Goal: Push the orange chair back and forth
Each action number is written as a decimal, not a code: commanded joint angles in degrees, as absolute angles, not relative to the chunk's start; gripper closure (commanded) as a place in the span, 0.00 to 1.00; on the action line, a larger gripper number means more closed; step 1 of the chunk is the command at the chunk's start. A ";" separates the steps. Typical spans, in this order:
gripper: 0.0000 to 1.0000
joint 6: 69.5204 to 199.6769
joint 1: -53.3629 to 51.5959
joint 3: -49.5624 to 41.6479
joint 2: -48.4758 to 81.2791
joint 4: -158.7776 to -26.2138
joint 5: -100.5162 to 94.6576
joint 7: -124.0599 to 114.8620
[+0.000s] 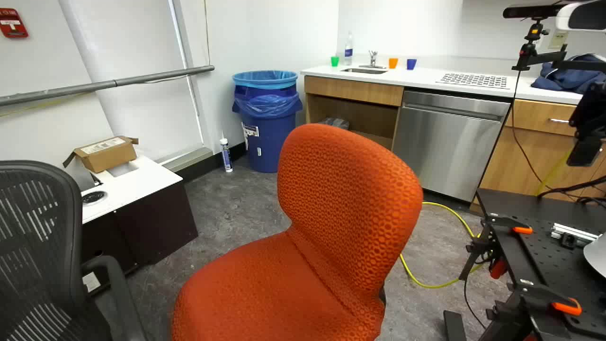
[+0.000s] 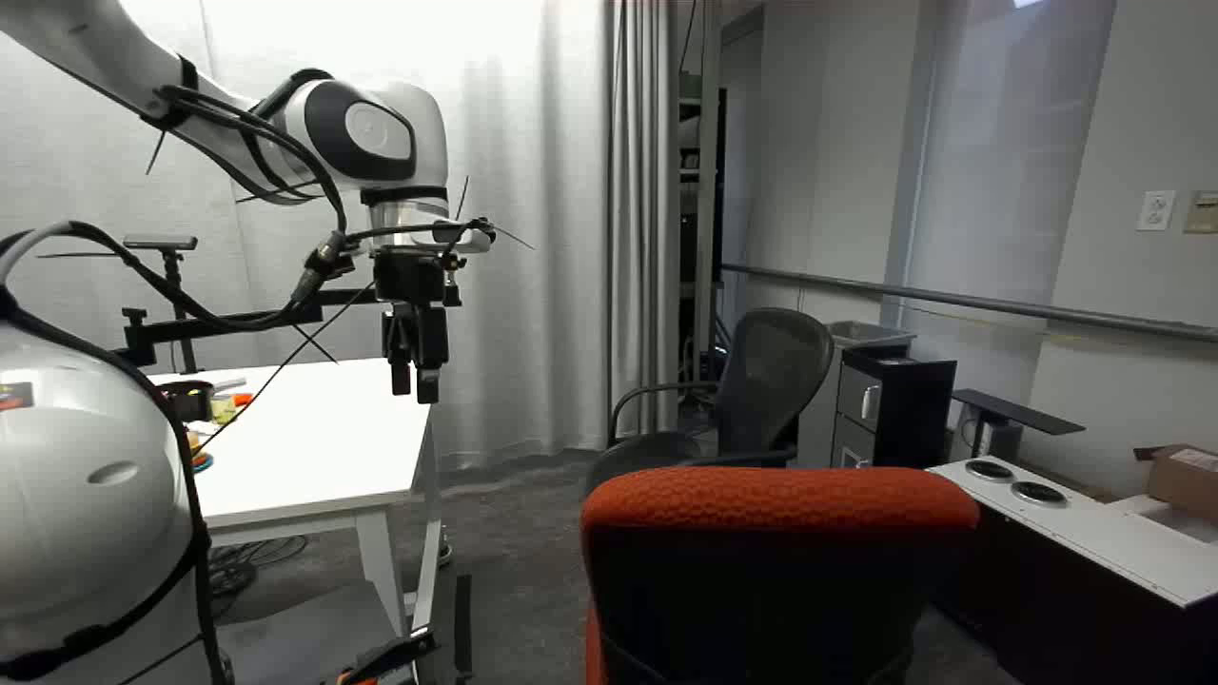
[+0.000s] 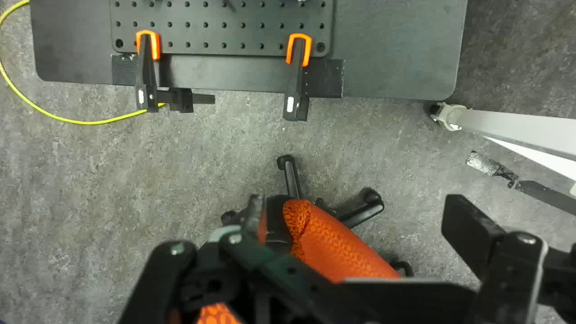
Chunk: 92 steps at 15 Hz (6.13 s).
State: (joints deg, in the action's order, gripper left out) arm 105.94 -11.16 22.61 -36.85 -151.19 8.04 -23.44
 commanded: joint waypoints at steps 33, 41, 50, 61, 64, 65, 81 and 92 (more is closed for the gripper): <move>0.00 105.84 -11.97 21.86 -36.51 -151.08 7.57 -23.87; 0.00 107.96 -10.49 21.63 -32.83 -150.00 4.20 -23.22; 0.00 116.59 -6.65 20.78 -19.92 -144.66 -12.22 -23.36; 0.00 119.30 -5.50 15.20 -0.74 -131.67 -33.76 -24.21; 0.00 119.11 -6.61 13.51 2.53 -128.55 -39.26 -23.88; 0.00 118.90 -6.95 13.07 3.38 -127.67 -40.76 -23.55; 0.00 119.74 -9.31 10.77 7.47 -124.62 -39.09 -20.28; 0.00 120.23 -10.86 9.38 13.59 -121.84 -49.37 -28.56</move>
State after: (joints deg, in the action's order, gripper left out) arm 119.78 -9.04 11.51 8.48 -124.73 -42.78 -23.22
